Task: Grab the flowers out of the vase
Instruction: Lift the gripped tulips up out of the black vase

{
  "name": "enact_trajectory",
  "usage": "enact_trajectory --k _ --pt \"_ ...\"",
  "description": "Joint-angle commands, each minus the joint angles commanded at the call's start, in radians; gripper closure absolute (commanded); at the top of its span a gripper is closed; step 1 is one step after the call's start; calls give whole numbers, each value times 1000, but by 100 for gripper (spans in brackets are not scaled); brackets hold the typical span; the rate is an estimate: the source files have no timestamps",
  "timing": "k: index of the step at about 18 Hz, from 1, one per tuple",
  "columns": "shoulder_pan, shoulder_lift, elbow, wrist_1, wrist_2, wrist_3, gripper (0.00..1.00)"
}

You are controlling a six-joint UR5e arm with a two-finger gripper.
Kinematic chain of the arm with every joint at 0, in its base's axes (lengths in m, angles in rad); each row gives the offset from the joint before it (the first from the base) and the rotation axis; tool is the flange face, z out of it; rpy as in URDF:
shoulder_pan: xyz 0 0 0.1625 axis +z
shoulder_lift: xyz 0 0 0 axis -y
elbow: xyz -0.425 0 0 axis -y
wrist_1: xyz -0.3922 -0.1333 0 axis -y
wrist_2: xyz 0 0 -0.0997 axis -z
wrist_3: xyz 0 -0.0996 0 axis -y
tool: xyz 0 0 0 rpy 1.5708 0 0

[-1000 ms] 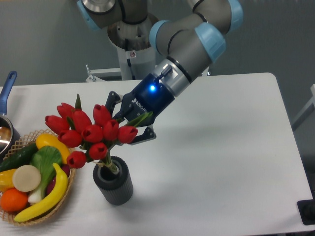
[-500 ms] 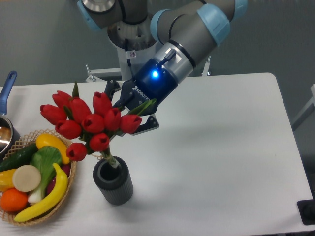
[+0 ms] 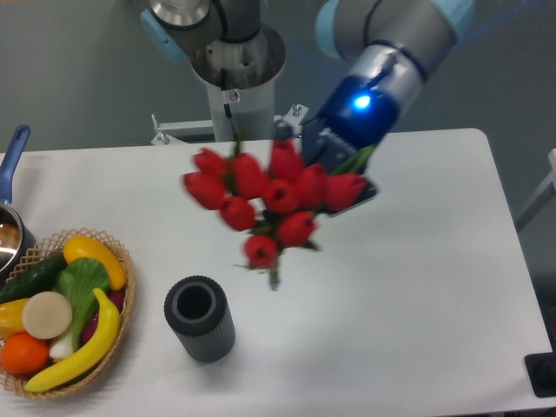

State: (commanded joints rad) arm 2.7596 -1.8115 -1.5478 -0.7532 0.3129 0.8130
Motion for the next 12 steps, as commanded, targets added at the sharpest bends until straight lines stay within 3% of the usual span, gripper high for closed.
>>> enact_trajectory --k 12 --pt "9 -11 2 2 2 3 67"
